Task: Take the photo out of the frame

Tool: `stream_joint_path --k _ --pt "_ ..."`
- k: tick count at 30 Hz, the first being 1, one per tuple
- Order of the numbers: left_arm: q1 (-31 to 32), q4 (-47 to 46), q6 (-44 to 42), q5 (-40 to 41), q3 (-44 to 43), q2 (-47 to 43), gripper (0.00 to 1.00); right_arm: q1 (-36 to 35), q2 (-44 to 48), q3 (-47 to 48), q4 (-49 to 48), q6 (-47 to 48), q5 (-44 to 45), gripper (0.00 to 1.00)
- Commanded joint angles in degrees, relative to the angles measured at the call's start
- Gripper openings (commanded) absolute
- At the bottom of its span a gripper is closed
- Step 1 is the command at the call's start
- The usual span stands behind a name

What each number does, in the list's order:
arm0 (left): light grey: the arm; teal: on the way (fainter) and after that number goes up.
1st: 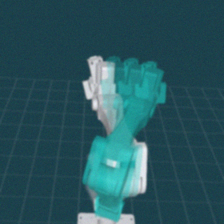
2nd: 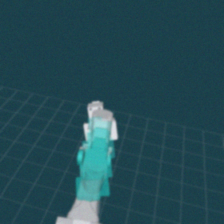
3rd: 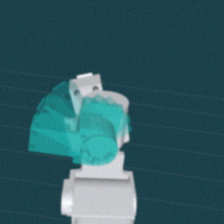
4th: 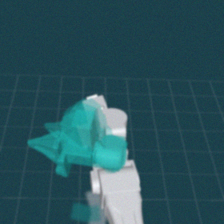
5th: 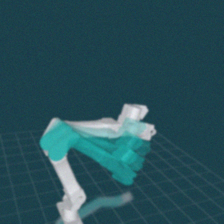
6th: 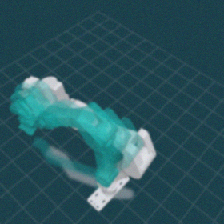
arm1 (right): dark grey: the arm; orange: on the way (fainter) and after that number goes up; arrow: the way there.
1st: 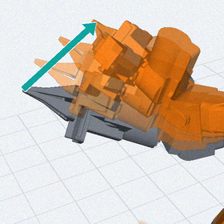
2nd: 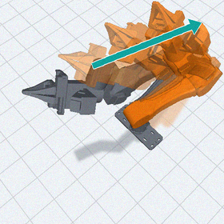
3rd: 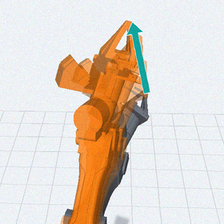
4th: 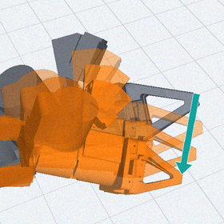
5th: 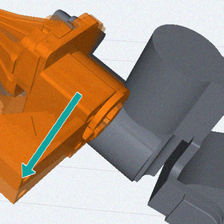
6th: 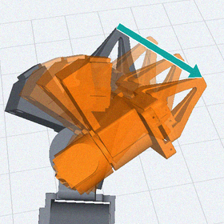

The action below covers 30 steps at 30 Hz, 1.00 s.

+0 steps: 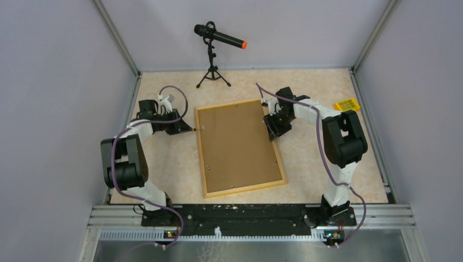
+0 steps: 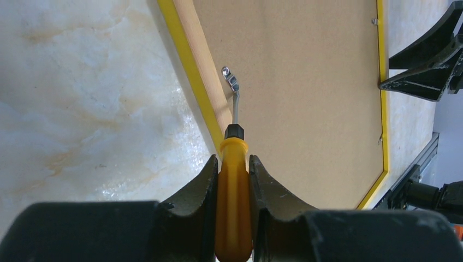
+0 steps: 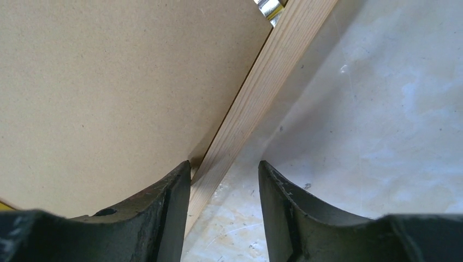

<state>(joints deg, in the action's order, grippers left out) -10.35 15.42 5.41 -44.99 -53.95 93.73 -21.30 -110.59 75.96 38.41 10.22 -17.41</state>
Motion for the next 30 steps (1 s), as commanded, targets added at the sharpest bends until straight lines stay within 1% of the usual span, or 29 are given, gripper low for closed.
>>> stream_joint_path --k 1,6,11,13,15,19,24,30 --pt "1.3 -4.66 2.09 2.59 0.7 1.23 0.0 -0.09 -3.33 1.11 -0.49 0.27 1.56 0.47" --pt "2.62 -5.91 2.89 3.52 0.54 2.17 0.0 -0.29 -3.91 1.36 -0.53 0.89 1.85 0.43" --pt "3.25 -5.59 3.06 4.01 -0.39 2.86 0.0 -0.58 -4.45 1.89 -0.31 1.03 1.98 0.43" --pt "3.12 -3.73 2.29 4.43 -1.2 2.1 0.0 -0.58 -4.69 2.27 -0.04 0.95 2.24 0.43" --pt "2.59 -2.28 1.0 4.6 -1.15 -0.48 0.0 -0.59 -4.58 2.3 -0.08 0.75 2.44 0.42" --pt "1.22 -2.9 1.32 3.65 1.57 -5.79 0.0 -0.58 -4.46 1.97 -0.31 0.01 2.12 0.42" --pt "0.21 -3.34 2.98 2.53 2.88 -6.31 0.0 -0.56 -4.38 1.82 -0.34 0.06 2.04 0.41" --pt "0.23 -3.42 2.77 2.73 3.59 -4.69 0.0 -0.6 -4.79 2.51 -0.18 -0.01 2.11 0.4"
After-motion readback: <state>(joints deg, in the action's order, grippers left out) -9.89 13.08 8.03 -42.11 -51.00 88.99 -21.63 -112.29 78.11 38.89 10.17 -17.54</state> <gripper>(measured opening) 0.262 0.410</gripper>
